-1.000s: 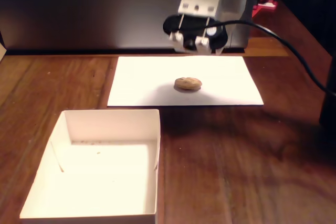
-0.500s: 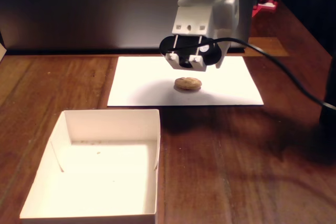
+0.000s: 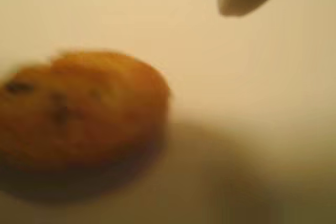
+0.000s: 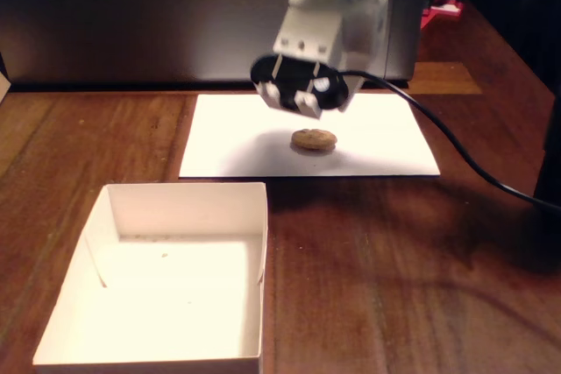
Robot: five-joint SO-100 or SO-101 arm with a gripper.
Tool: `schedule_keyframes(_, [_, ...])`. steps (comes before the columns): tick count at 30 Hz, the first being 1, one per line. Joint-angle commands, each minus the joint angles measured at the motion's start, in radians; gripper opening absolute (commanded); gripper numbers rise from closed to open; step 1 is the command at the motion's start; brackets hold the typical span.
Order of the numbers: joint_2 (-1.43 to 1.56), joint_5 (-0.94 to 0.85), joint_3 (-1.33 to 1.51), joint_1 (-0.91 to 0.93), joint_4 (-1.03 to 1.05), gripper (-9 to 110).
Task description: Grasp a mini cookies block and put it in the white box.
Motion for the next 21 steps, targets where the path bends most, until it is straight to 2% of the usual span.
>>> schedule_keyframes(1, [0.064,0.014,0.025,-0.009,-0.041,34])
schedule_keyframes(21, [-0.043,0.037,0.002,-0.002,-0.080,33])
